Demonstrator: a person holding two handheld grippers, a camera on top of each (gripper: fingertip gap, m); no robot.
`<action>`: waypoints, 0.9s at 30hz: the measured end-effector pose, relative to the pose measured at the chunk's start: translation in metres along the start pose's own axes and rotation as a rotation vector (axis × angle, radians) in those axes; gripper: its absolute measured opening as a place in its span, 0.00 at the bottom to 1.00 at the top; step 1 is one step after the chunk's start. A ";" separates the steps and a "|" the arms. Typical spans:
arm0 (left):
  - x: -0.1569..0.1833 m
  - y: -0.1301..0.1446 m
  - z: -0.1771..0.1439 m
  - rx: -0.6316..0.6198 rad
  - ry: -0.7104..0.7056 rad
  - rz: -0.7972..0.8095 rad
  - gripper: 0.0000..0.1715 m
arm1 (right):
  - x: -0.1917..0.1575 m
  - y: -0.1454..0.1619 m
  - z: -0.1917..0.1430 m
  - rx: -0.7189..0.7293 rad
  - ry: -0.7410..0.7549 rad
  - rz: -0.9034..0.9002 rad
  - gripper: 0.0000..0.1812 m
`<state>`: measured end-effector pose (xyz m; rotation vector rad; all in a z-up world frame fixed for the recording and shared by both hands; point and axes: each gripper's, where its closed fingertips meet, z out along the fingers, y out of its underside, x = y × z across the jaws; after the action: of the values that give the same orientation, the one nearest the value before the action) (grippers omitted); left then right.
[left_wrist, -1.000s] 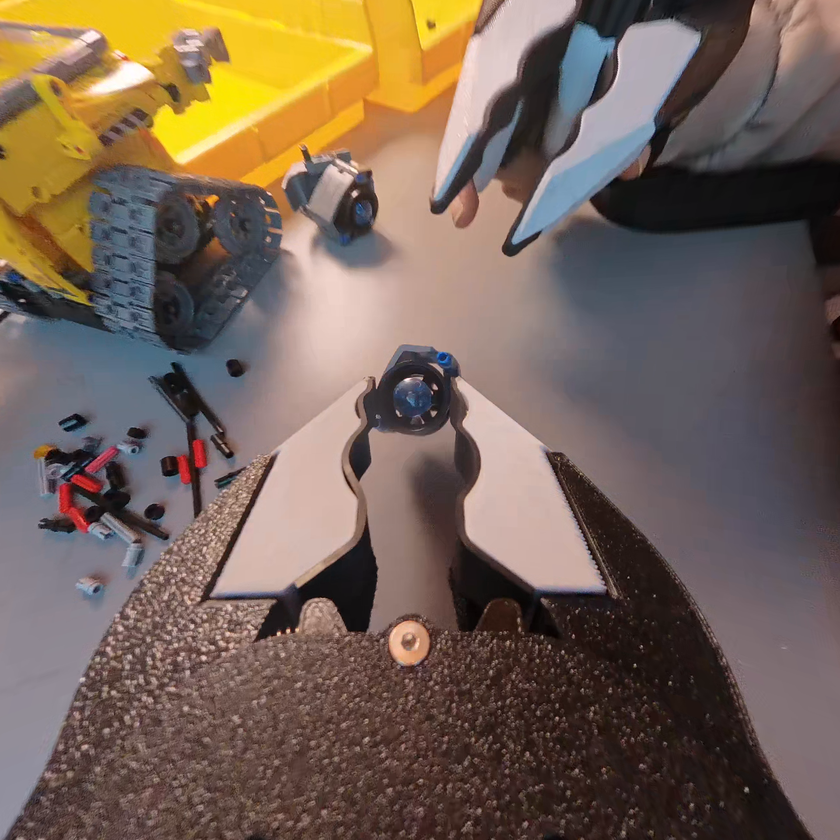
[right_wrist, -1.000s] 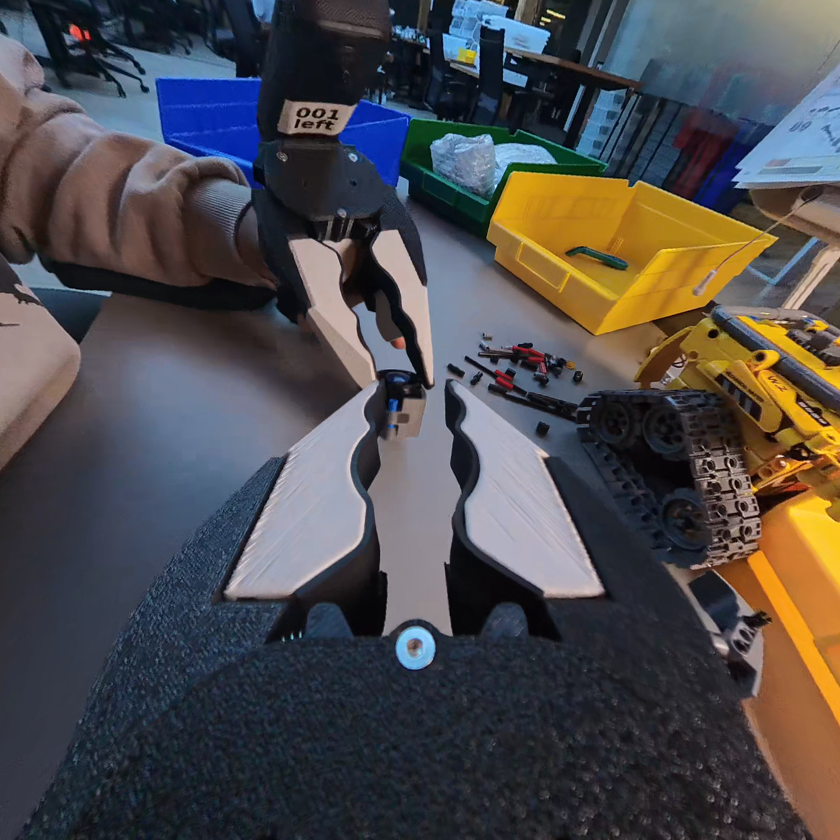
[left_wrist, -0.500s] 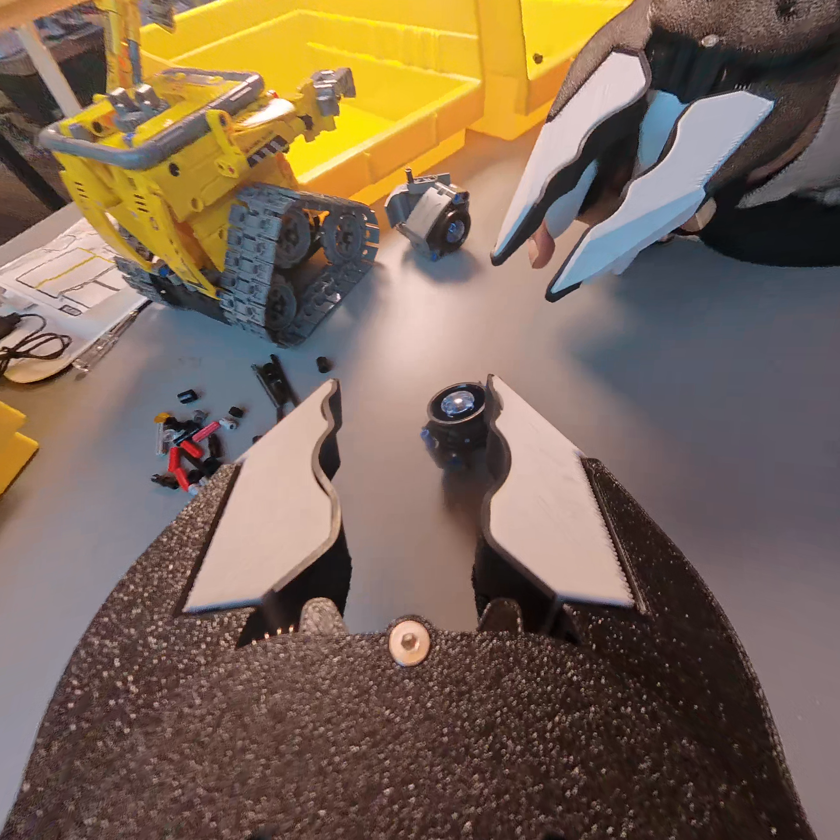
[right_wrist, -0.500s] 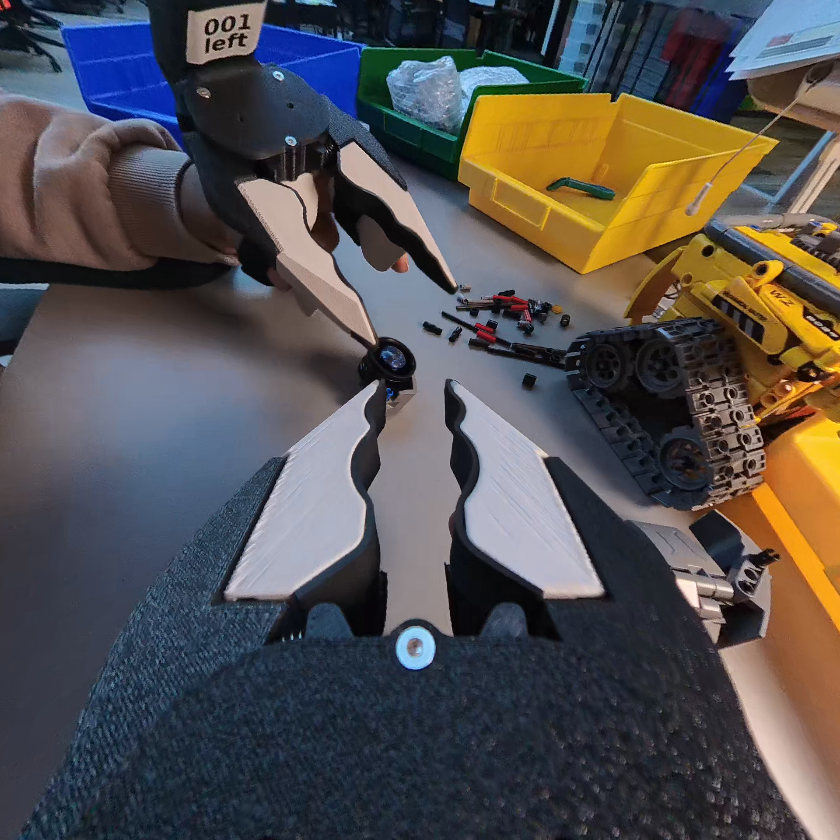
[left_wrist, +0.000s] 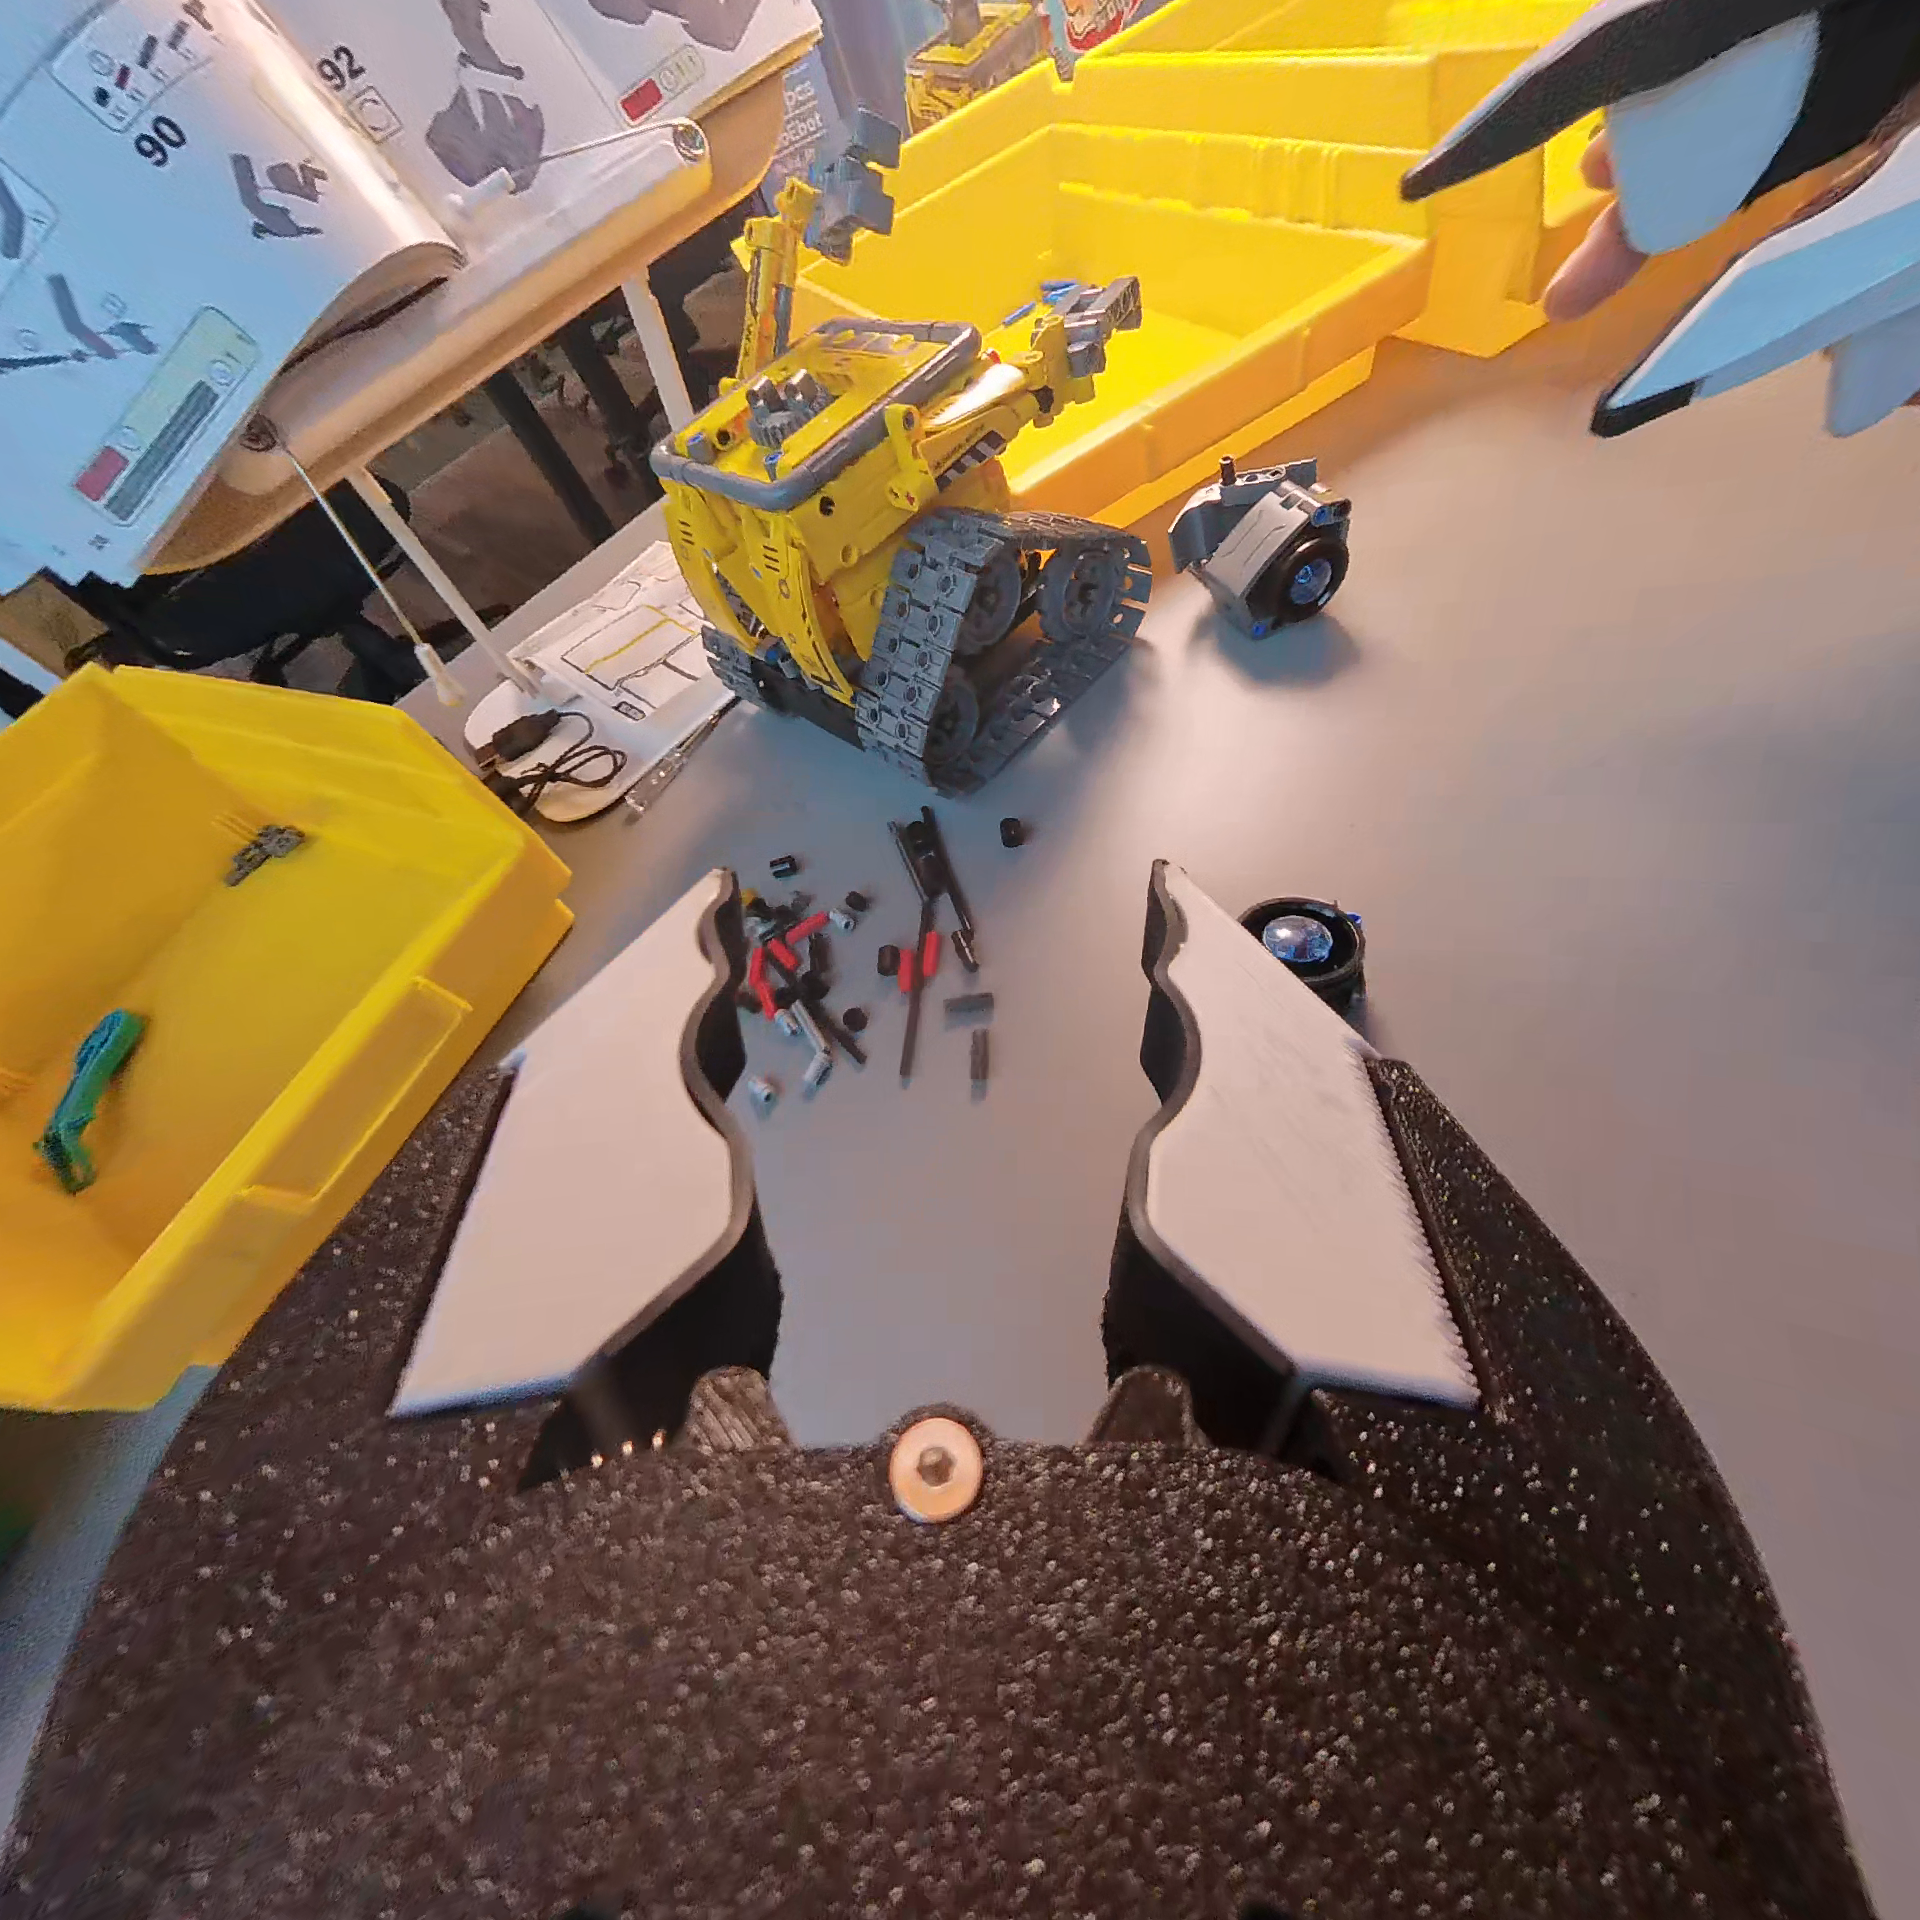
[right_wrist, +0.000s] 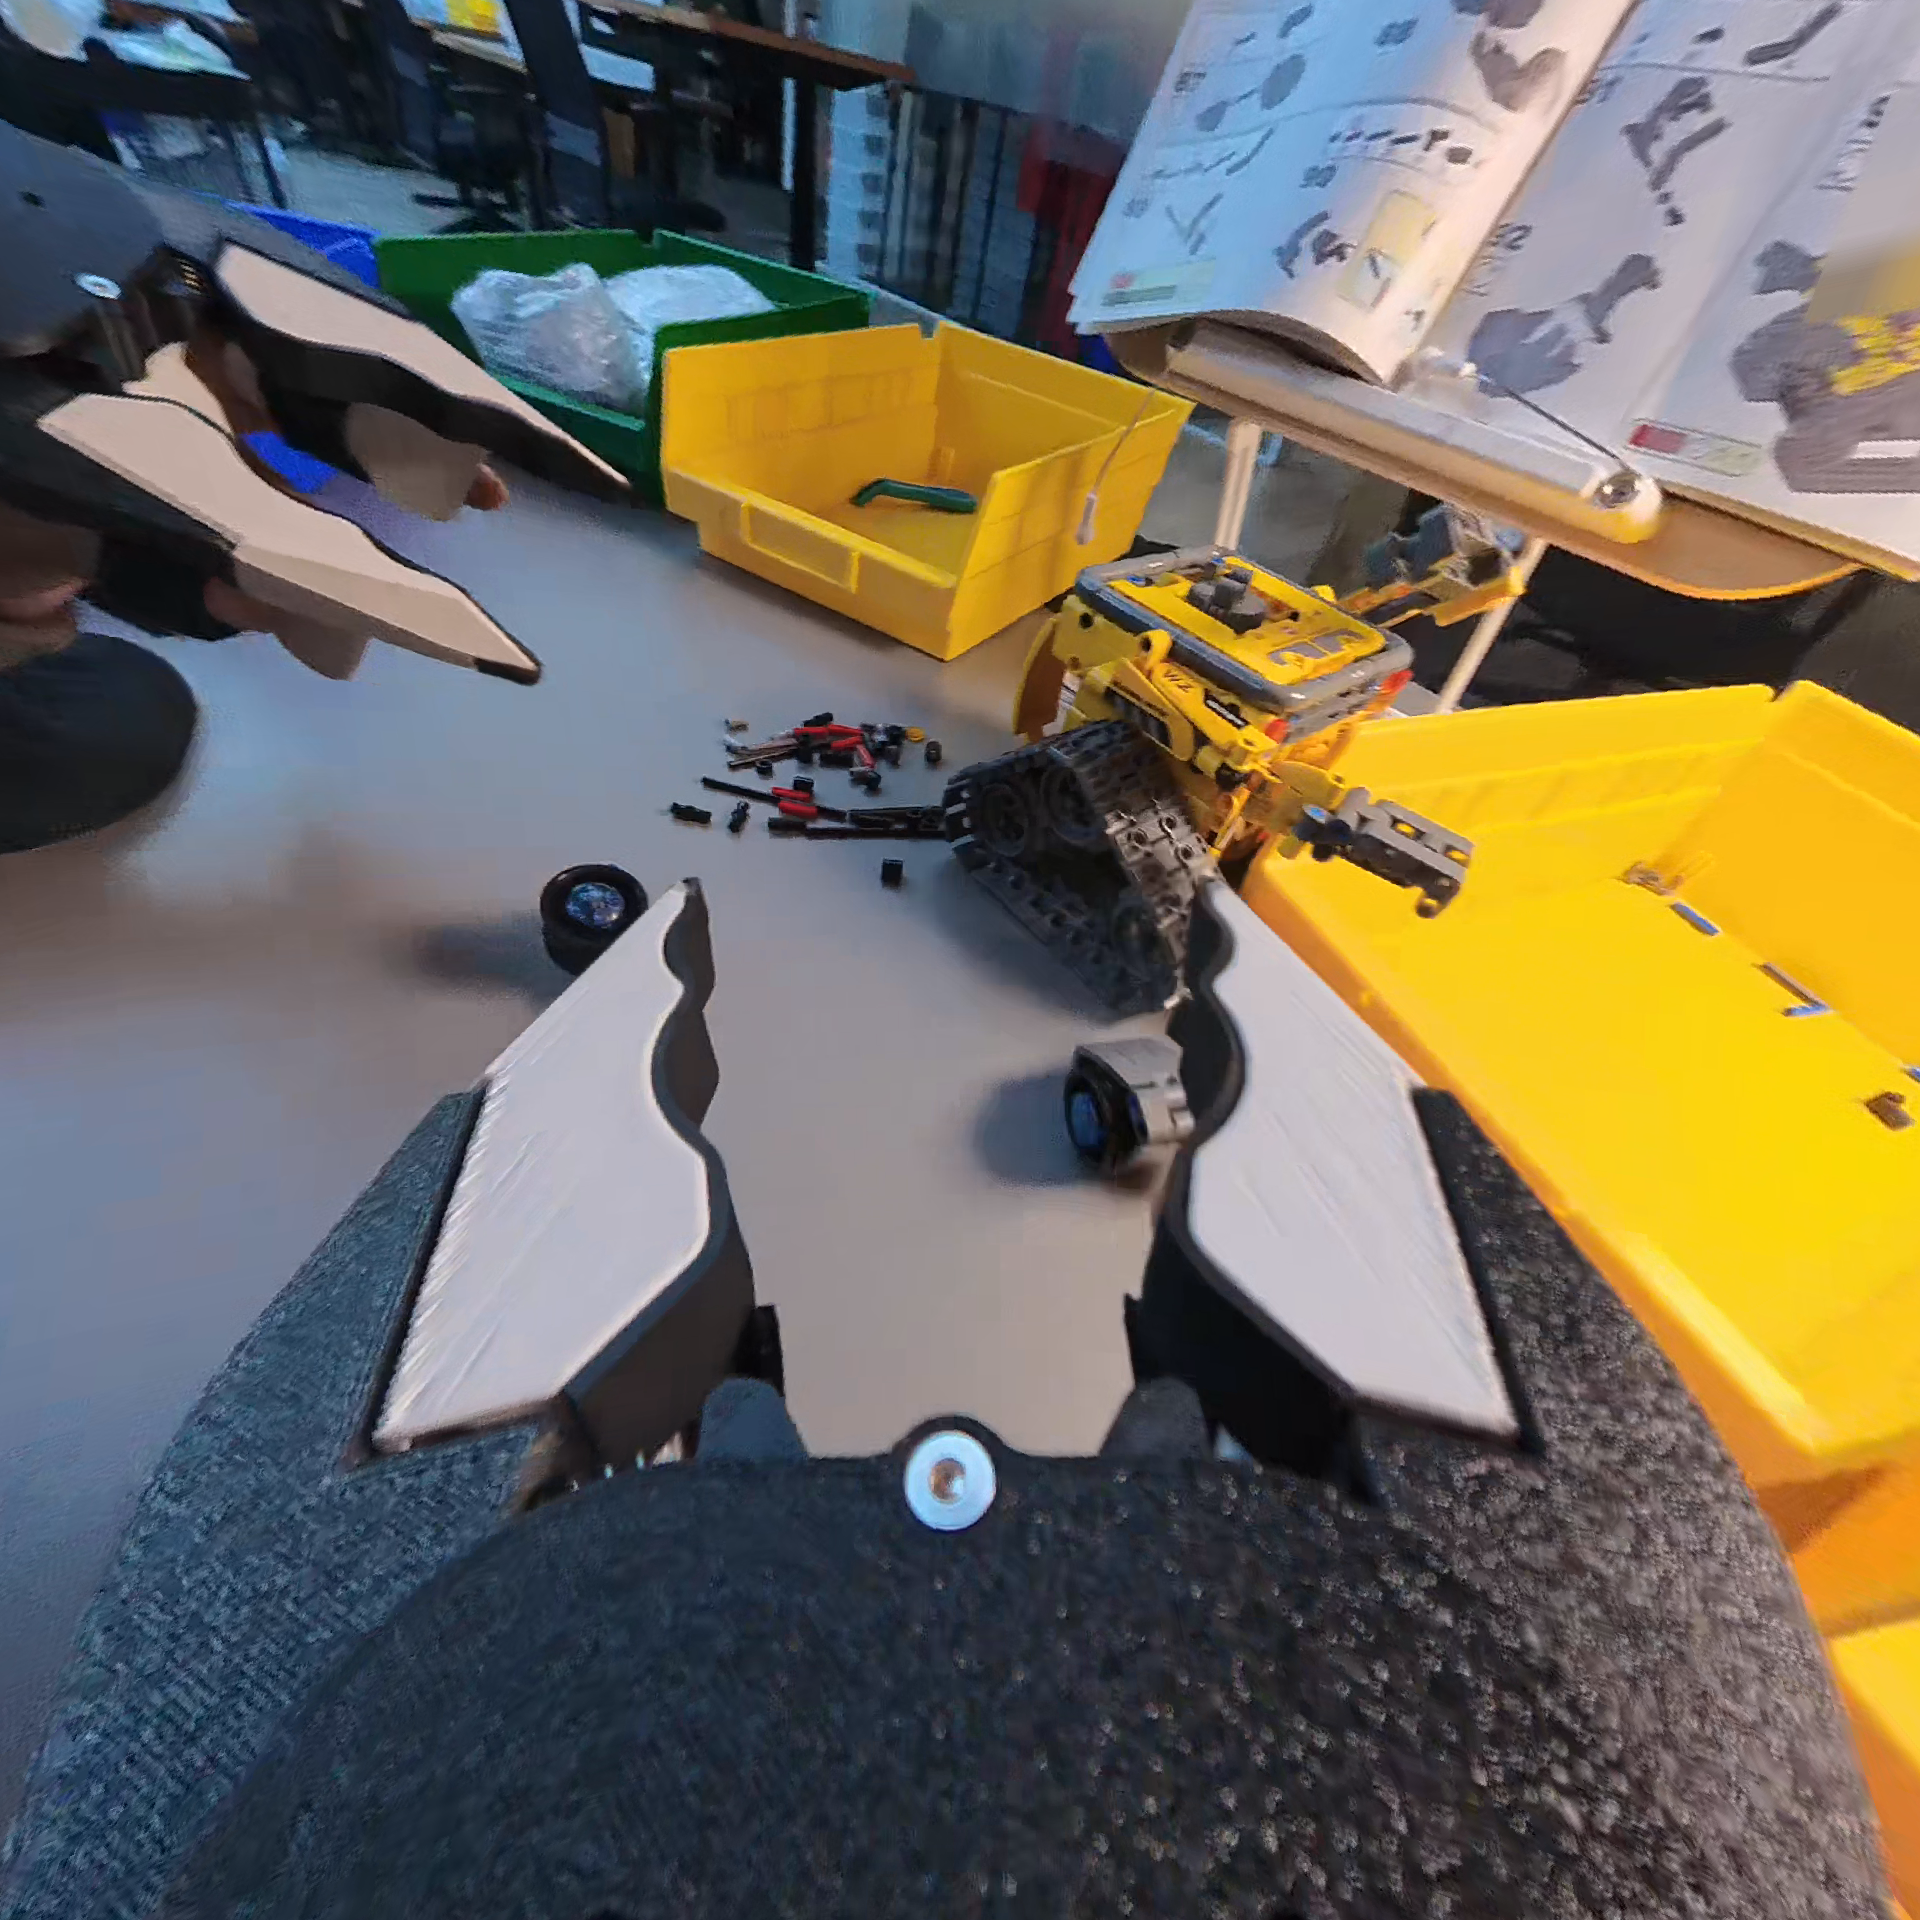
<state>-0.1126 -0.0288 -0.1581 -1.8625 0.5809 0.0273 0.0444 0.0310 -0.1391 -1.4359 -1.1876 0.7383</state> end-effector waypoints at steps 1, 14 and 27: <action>0.001 -0.001 -0.006 -0.005 -0.014 -0.001 0.45 | 0.002 0.002 -0.009 -0.008 0.028 0.006 0.54; 0.004 0.069 -0.100 -0.156 -0.296 -0.211 0.52 | -0.008 0.066 -0.142 -0.104 0.276 0.187 0.54; 0.000 0.072 -0.117 -0.023 -0.304 -0.363 0.55 | -0.014 0.087 -0.135 -0.234 0.306 0.203 0.54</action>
<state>-0.1719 -0.1514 -0.1784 -1.9139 0.0303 0.0756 0.1867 -0.0218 -0.1938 -1.8120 -0.9218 0.5017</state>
